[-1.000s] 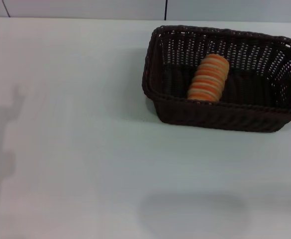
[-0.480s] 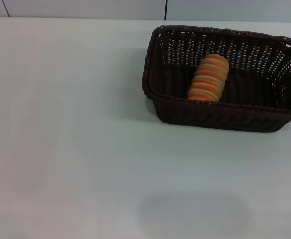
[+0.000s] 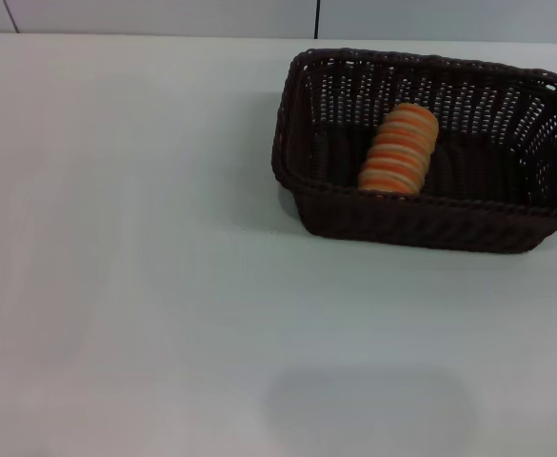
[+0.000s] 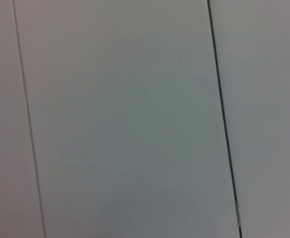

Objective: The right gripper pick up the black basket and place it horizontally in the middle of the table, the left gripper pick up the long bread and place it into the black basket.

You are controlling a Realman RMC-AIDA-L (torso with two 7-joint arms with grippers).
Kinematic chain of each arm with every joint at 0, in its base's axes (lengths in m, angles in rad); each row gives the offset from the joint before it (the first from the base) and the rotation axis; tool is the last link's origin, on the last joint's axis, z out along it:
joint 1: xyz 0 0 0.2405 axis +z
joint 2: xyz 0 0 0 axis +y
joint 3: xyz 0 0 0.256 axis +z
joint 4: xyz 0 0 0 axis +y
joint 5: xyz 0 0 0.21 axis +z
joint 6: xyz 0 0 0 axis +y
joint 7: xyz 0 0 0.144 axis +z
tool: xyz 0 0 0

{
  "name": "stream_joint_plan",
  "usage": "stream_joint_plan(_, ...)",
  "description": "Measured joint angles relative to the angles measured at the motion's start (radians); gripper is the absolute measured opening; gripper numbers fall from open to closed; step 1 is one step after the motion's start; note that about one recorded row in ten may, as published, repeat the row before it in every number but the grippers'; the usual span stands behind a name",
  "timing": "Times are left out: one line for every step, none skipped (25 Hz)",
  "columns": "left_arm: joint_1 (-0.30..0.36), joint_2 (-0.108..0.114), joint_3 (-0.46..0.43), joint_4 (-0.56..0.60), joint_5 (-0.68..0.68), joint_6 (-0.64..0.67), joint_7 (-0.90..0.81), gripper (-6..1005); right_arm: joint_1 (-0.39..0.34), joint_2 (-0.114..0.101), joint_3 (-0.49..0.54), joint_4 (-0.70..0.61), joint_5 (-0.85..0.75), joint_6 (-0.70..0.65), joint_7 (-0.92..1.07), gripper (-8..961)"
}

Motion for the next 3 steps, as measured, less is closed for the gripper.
stream_joint_plan(0.000, 0.003, -0.005, -0.022, 0.000, -0.003, -0.020, 855, -0.001, 0.000, -0.011, 0.007, 0.000, 0.001, -0.001, 283)
stream_joint_plan(0.000, 0.003, -0.005, -0.022, 0.000, -0.003, -0.020, 855, -0.002, 0.000, -0.024, 0.013, 0.000, 0.001, -0.004, 283)
stream_joint_plan(0.000, 0.004, -0.008, -0.029, 0.000, -0.005, -0.029, 855, -0.003, 0.000, -0.035, 0.017, -0.001, 0.001, -0.008, 283)
